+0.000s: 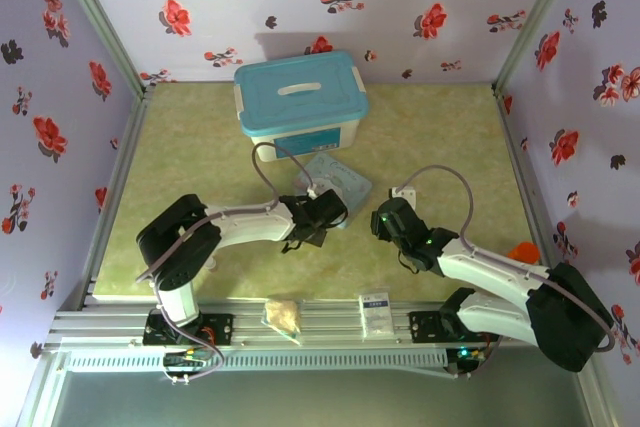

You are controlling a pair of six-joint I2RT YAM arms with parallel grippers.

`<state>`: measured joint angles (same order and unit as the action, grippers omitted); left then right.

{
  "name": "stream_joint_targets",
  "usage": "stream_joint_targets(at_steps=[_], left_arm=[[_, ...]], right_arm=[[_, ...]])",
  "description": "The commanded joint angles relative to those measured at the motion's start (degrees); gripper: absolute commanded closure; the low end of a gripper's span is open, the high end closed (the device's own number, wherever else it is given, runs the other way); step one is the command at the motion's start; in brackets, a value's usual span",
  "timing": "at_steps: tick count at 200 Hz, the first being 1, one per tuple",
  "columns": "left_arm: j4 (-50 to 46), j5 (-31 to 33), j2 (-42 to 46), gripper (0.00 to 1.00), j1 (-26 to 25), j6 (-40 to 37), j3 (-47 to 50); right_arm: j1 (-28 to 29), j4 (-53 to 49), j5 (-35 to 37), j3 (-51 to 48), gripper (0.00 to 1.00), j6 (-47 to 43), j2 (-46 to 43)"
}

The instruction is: Unlock a padlock with a key

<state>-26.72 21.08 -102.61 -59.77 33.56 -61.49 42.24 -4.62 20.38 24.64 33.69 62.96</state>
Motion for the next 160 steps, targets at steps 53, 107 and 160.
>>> stream_joint_targets(at_steps=[53,107,160], left_arm=[[-5.1,3.7,-1.1,0.7,-4.0,1.1,-2.8],[-7.0,6.1,-0.7,0.8,-5.1,1.7,-3.6],[-11.6,9.1,-3.8,0.77,-5.3,1.6,-5.5]], right_arm=[[-0.5,0.9,0.4,-1.0,0.5,1.0,1.7],[-0.5,1.4,0.3,-1.3,0.49,1.3,2.0],[-0.5,1.0,0.4,-1.5,0.49,1.3,1.7]])
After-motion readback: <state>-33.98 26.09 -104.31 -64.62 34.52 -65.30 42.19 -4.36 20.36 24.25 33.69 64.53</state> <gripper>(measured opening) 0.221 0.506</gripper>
